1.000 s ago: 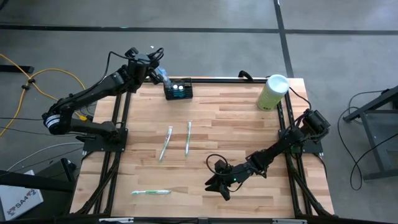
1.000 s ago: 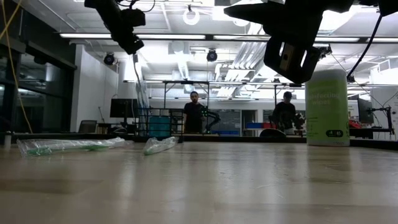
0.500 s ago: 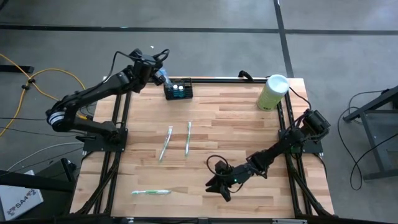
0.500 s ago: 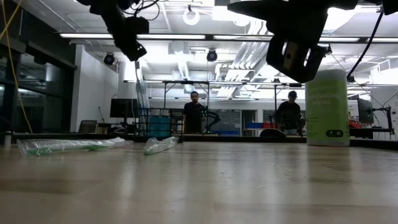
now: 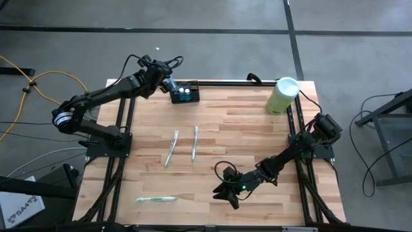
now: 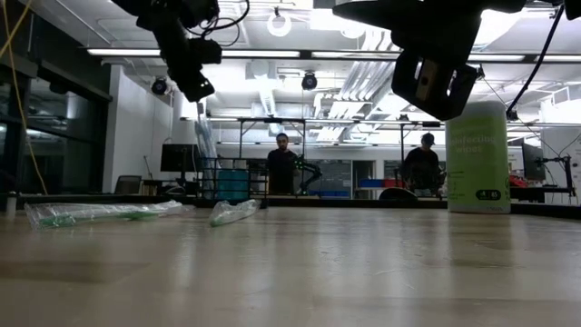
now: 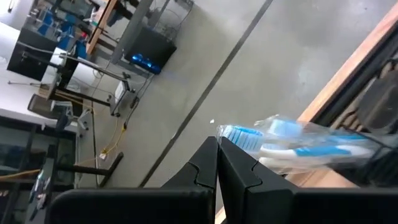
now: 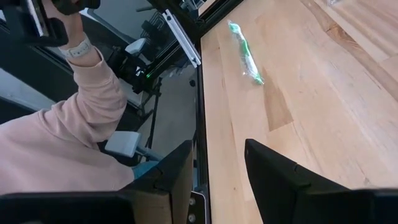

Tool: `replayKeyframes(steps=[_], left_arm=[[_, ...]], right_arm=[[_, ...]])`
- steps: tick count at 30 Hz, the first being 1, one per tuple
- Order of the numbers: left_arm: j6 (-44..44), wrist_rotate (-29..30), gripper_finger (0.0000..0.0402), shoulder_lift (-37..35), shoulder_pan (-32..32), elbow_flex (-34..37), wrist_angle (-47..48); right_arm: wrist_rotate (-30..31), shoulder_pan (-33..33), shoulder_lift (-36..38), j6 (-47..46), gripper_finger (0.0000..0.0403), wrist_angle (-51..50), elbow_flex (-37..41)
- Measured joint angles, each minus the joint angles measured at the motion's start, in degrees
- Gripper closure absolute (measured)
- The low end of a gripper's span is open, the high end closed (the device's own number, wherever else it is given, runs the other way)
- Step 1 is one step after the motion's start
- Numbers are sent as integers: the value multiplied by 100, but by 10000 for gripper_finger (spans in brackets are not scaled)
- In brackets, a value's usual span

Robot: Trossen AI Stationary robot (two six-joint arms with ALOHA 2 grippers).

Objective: Pick & Place toothbrushing station
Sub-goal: Put the blue toothbrush into the wire organizer

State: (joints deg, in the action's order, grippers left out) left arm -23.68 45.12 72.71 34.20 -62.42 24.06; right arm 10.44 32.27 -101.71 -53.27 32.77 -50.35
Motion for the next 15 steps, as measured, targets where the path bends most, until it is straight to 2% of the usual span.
replayKeyframes(steps=[9, 15], left_arm=[[92, -49, 401, 28, -386, 0, 82], [383, -181, 401, 28, -425, 0, 250]], right_arm=[[4, 0, 0, 36, 266, 0, 0], [-4, 0, 1, 36, 266, 1, 0]])
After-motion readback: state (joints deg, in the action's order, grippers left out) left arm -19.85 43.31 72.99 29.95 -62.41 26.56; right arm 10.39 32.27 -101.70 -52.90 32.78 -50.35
